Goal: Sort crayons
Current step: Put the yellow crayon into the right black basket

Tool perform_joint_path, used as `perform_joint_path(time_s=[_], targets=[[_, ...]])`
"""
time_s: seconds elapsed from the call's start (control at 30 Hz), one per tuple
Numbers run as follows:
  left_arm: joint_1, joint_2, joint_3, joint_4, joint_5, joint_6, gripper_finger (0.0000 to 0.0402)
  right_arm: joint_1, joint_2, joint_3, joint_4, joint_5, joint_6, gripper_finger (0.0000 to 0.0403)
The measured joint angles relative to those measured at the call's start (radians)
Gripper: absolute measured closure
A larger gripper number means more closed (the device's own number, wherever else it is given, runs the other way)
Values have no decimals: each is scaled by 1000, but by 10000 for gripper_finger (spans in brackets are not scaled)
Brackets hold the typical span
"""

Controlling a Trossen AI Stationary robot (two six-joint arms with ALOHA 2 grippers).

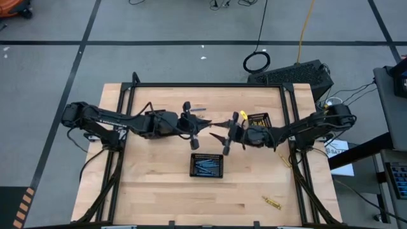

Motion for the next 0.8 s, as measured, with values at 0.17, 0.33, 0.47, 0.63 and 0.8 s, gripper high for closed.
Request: perform_joint_path(time_s=[0.17, 0.33, 0.47, 0.63, 0.8], targets=[[-5, 0, 0, 3, 6, 0, 400, 0, 23, 32, 50, -1, 10, 245], [-9, 0, 0, 2, 9, 3, 400, 0, 42, 62, 64, -3, 6, 279], [-11, 0, 0, -6, 11, 2, 400, 0, 31, 64, 65, 0, -37, 316], [-10, 0, -1, -21, 30, -5, 387, 2, 30, 64, 31, -1, -10, 386], [-11, 1, -1, -13, 35, -1, 320, 0, 32, 63, -30, 38, 18, 391]])
